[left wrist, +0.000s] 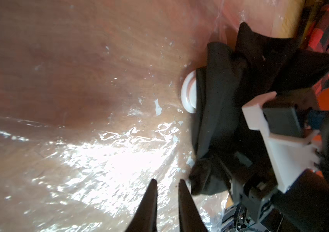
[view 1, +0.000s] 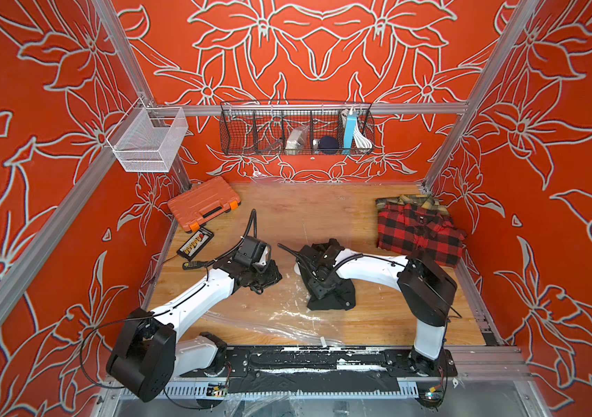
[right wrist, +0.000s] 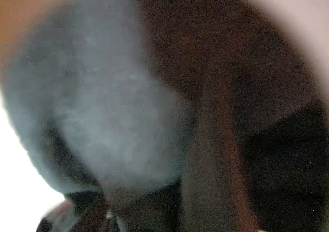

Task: Place the folded shirt into the vacuum bag
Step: Pick up the shirt in the vacuum bag.

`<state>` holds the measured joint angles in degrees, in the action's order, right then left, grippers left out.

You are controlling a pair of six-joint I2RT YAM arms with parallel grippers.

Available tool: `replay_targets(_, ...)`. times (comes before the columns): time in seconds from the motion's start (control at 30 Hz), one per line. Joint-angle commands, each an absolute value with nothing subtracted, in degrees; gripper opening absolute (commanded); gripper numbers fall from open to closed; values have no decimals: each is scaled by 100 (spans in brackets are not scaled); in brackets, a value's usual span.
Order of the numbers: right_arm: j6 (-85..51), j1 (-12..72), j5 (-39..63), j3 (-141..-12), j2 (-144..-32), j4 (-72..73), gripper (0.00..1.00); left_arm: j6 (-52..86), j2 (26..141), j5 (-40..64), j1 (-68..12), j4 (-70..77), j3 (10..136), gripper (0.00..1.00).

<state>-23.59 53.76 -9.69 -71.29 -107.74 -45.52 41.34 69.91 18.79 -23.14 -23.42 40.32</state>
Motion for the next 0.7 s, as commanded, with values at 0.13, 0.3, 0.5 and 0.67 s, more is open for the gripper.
replay_targets(0.13, -1575, 4412, -2123, -7288, -11177, -5234, 23, 4117, 7105, 2197, -2288, -2169, 3982, 20)
replay_targets(0.3, -1288, 3976, -2446, -8253, -11790, -5366, 11, 4053, 7150, 2260, -2379, -2127, 3985, 21)
replay_targets(0.5, -1170, 3871, -2728, -8754, -11381, -5517, 0, 4034, 7097, 2214, -2469, -2061, 3815, 23)
replay_targets(0.67, -1527, 4093, -1931, -8448, -10057, -5591, 0, 4061, 7110, 2182, -2503, -1944, 3753, 23)
